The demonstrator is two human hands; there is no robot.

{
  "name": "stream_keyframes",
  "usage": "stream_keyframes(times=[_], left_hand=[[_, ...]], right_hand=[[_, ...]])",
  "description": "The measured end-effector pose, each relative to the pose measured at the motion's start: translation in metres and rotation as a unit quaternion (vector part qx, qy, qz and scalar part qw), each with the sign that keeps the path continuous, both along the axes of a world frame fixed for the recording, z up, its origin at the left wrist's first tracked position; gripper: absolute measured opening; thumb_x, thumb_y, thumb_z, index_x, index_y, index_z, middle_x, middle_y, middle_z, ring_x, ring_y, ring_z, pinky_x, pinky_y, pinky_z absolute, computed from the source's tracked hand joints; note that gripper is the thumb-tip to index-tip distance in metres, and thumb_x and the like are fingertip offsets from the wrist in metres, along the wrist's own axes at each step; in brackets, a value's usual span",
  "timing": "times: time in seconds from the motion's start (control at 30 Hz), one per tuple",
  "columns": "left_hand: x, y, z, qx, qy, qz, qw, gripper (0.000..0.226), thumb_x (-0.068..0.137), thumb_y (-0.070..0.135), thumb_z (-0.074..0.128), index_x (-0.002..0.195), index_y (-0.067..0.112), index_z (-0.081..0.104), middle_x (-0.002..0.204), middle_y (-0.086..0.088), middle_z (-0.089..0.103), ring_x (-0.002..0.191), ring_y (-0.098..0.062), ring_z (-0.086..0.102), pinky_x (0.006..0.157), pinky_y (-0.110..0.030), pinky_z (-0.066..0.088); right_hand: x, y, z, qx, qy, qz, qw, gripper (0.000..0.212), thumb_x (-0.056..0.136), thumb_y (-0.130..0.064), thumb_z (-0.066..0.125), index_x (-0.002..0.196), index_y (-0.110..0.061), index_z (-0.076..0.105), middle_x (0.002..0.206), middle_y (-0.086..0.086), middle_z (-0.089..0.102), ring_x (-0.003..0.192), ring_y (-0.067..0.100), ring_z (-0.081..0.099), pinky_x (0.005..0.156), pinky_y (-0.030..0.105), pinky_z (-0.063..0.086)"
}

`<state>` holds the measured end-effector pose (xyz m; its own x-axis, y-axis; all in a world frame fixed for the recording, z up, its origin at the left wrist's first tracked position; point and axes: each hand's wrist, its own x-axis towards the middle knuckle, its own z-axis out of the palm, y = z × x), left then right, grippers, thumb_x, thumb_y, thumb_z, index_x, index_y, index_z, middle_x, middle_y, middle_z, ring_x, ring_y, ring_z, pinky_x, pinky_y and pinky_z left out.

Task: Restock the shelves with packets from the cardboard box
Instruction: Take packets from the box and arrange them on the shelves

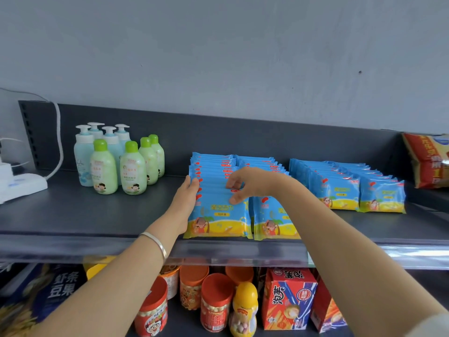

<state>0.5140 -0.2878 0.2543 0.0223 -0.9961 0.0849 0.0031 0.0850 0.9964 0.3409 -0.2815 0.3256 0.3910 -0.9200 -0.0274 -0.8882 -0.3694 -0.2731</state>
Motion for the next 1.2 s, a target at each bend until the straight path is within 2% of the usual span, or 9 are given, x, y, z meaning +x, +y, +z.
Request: stream_keyframes(times=[0.13, 0.27, 0.37, 0.53, 0.67, 0.87, 0.93, 1.07, 1.2], left_hand=[[0.004, -0.002, 0.000, 0.012, 0.014, -0.019, 1.000, 0.034, 0.101, 0.038, 0.031, 0.117, 0.018, 0.053, 0.119, -0.005, 0.062, 0.106, -0.020, 0.061, 0.089, -0.036, 0.050], [0.009, -0.003, 0.002, -0.004, 0.039, -0.015, 0.999, 0.041, 0.101, 0.031, 0.037, 0.132, 0.006, 0.040, 0.111, -0.002, 0.062, 0.085, -0.007, 0.061, 0.065, -0.021, 0.048], [0.011, 0.000, 0.004, -0.036, 0.017, -0.015, 0.999, 0.038, 0.100, 0.023, 0.043, 0.137, 0.014, 0.038, 0.097, 0.010, 0.052, 0.078, 0.000, 0.053, 0.060, -0.014, 0.040], [0.008, -0.004, -0.001, -0.055, -0.034, -0.029, 0.997, 0.051, 0.094, 0.024, 0.055, 0.141, 0.023, 0.035, 0.133, 0.000, 0.046, 0.103, -0.011, 0.057, 0.069, -0.020, 0.046], [0.001, -0.001, -0.004, -0.088, -0.100, -0.009, 0.991, 0.063, 0.089, 0.024, 0.062, 0.144, 0.021, 0.031, 0.134, 0.004, 0.035, 0.117, -0.014, 0.048, 0.101, -0.036, 0.044], [0.003, 0.001, -0.003, -0.094, -0.138, 0.011, 0.986, 0.063, 0.089, 0.029, 0.062, 0.143, 0.020, 0.032, 0.141, -0.002, 0.036, 0.125, -0.021, 0.046, 0.105, -0.043, 0.041], [0.001, 0.006, -0.001, -0.114, -0.226, 0.070, 0.965, 0.061, 0.089, 0.036, 0.060, 0.142, 0.021, 0.034, 0.140, -0.006, 0.038, 0.128, -0.026, 0.041, 0.106, -0.045, 0.037], [-0.017, 0.028, 0.000, -0.172, -0.468, 0.160, 0.852, 0.065, 0.086, 0.053, 0.053, 0.143, 0.029, 0.032, 0.150, -0.003, 0.026, 0.138, -0.026, 0.022, 0.108, -0.046, 0.026], [-0.050, 0.052, -0.006, -0.225, -0.564, 0.129, 0.784, 0.061, 0.084, 0.059, 0.051, 0.138, 0.036, 0.035, 0.152, 0.000, 0.016, 0.142, -0.022, 0.009, 0.112, -0.050, 0.011]], right_hand=[[-0.001, 0.005, 0.001, -0.008, -0.013, -0.008, 1.000, 0.042, 0.085, -0.031, 0.069, 0.123, -0.016, 0.059, 0.117, 0.000, 0.059, 0.106, 0.017, 0.055, 0.093, 0.030, 0.042], [-0.012, 0.009, 0.002, -0.102, -0.107, -0.062, 0.987, 0.023, 0.092, -0.024, 0.059, 0.110, -0.011, 0.066, 0.109, 0.002, 0.066, 0.096, 0.015, 0.059, 0.086, 0.028, 0.048], [-0.028, 0.008, -0.004, -0.170, -0.144, -0.133, 0.966, 0.021, 0.094, -0.019, 0.054, 0.108, -0.010, 0.067, 0.108, 0.004, 0.068, 0.093, 0.014, 0.058, 0.083, 0.026, 0.045], [-0.052, 0.008, -0.027, -0.220, -0.161, -0.243, 0.931, 0.023, 0.093, -0.023, 0.053, 0.112, -0.019, 0.065, 0.119, 0.003, 0.061, 0.105, 0.019, 0.056, 0.085, 0.036, 0.049], [-0.058, 0.016, -0.044, -0.230, -0.115, -0.293, 0.921, 0.028, 0.093, -0.029, 0.054, 0.120, -0.023, 0.059, 0.130, 0.006, 0.049, 0.114, 0.027, 0.050, 0.089, 0.042, 0.048], [-0.063, 0.025, -0.051, -0.258, -0.173, -0.268, 0.912, 0.030, 0.095, -0.026, 0.051, 0.123, -0.017, 0.058, 0.130, 0.007, 0.048, 0.110, 0.026, 0.053, 0.087, 0.037, 0.047], [-0.072, 0.030, -0.052, -0.289, -0.187, -0.283, 0.895, 0.030, 0.095, -0.024, 0.051, 0.123, -0.017, 0.058, 0.131, 0.007, 0.049, 0.112, 0.027, 0.051, 0.089, 0.038, 0.047], [-0.096, 0.043, -0.062, -0.288, -0.204, -0.320, 0.879, 0.041, 0.093, -0.034, 0.056, 0.130, -0.019, 0.051, 0.135, 0.007, 0.043, 0.117, 0.030, 0.047, 0.094, 0.041, 0.045], [-0.110, 0.060, -0.068, -0.219, -0.242, -0.298, 0.897, 0.067, 0.080, -0.056, 0.063, 0.133, -0.023, 0.040, 0.137, 0.004, 0.035, 0.104, 0.022, 0.051, 0.081, 0.036, 0.048]])
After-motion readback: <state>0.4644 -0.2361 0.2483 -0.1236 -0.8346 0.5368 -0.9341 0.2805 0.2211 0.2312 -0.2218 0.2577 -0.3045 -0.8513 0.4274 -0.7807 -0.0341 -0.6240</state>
